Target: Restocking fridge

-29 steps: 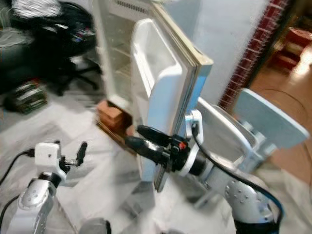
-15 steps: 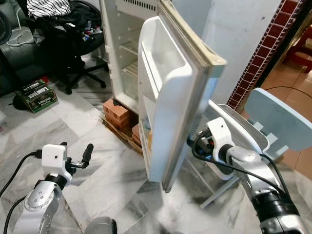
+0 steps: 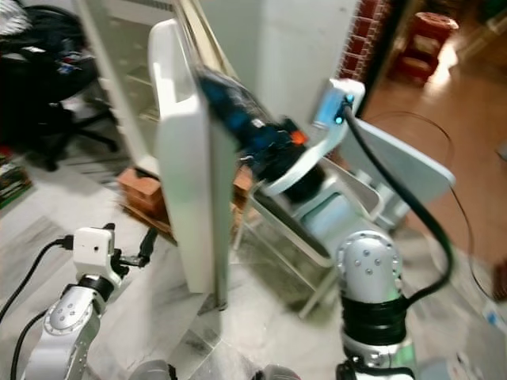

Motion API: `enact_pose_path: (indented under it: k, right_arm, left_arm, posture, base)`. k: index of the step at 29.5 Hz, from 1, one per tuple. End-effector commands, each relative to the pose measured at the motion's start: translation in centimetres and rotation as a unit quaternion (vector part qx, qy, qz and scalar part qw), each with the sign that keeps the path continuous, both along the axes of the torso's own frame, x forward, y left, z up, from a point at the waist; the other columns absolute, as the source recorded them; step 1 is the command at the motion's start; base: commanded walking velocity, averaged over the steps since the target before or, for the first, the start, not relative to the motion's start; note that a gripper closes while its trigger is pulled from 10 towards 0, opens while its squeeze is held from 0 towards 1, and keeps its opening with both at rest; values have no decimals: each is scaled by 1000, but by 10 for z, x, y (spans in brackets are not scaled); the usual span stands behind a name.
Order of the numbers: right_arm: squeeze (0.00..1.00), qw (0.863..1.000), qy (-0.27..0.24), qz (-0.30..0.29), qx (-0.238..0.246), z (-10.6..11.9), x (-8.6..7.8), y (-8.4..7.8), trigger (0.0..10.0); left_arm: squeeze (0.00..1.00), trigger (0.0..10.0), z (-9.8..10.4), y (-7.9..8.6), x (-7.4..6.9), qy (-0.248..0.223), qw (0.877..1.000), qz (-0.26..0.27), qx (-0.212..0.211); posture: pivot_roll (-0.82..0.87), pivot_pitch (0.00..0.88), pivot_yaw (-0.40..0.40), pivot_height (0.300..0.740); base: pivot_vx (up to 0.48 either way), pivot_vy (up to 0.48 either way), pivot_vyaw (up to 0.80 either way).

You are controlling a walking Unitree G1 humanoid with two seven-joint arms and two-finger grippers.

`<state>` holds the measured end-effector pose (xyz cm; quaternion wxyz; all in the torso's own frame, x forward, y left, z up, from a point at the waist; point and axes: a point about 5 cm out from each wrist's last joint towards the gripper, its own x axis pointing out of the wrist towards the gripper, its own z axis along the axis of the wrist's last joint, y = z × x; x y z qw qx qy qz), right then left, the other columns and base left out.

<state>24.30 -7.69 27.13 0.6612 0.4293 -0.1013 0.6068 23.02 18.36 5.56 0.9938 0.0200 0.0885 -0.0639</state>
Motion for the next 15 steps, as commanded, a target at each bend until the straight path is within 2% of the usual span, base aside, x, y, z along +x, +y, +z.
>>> enact_pose_path:
  k: [1,3,5,6,8,10,11,12,13,14,15]
  right_arm:
    - [0,1000,20,-17,-7,-8,6,-8,10000]
    - [0,998,37,-28,-41,-20,9,-15,10000]
    - [0,997,47,-30,-50,-24,10,-17,10000]
    - [0,993,71,-44,-77,-35,10,-19,10000]
    - [0,991,79,-50,-90,-40,11,-20,10000]
    - [0,981,97,-81,-150,-57,15,-20,10000]
    - [0,970,104,-114,-186,-66,20,-20,10000]
    - [0,939,110,-199,-257,-82,33,-22,10000]
    - [0,939,110,-199,-257,-82,33,-22,10000]
    - [0,931,109,-217,-271,-86,36,-23,10000]
    - [0,906,116,-260,-311,-96,44,-27,10000]
  left_arm:
    - [0,10000,0,2,0,0,1000,3,3]
    - [0,10000,-1,2,0,1,1000,5,1]
    - [0,10000,-2,2,0,2,1000,6,1]
    - [0,10000,-2,1,1,2,1000,6,0]
    - [0,10000,-2,1,1,2,1000,6,-1]
    - [0,10000,-3,0,2,1,1000,6,-1]
    - [0,10000,-3,0,2,1,1000,6,-1]
    - [0,10000,-2,1,3,0,1000,8,-1]
    - [0,10000,-2,1,3,0,1000,8,-1]
    - [0,10000,-2,1,3,-1,1000,9,-1]
    - [0,10000,-2,3,4,-3,1000,20,2]
  posture:
    - [128,0,-30,740]
    - [123,0,-34,740]
    - [120,0,-36,740]
    - [120,0,-37,740]
    - [119,0,-38,740]
    - [115,0,-37,740]
    - [115,0,-37,740]
    - [115,0,-36,740]
    - [115,0,-36,740]
    - [115,0,-36,740]
    - [114,0,-36,740]
  base:
    - [0,0,0]
    - [0,0,0]
    - [0,0,0]
    - [0,0,0]
    - [0,0,0]
    - [0,0,0]
    - [0,0,0]
    - [0,0,0]
    - [0,0,0]
    - [0,0,0]
    - [0,0,0]
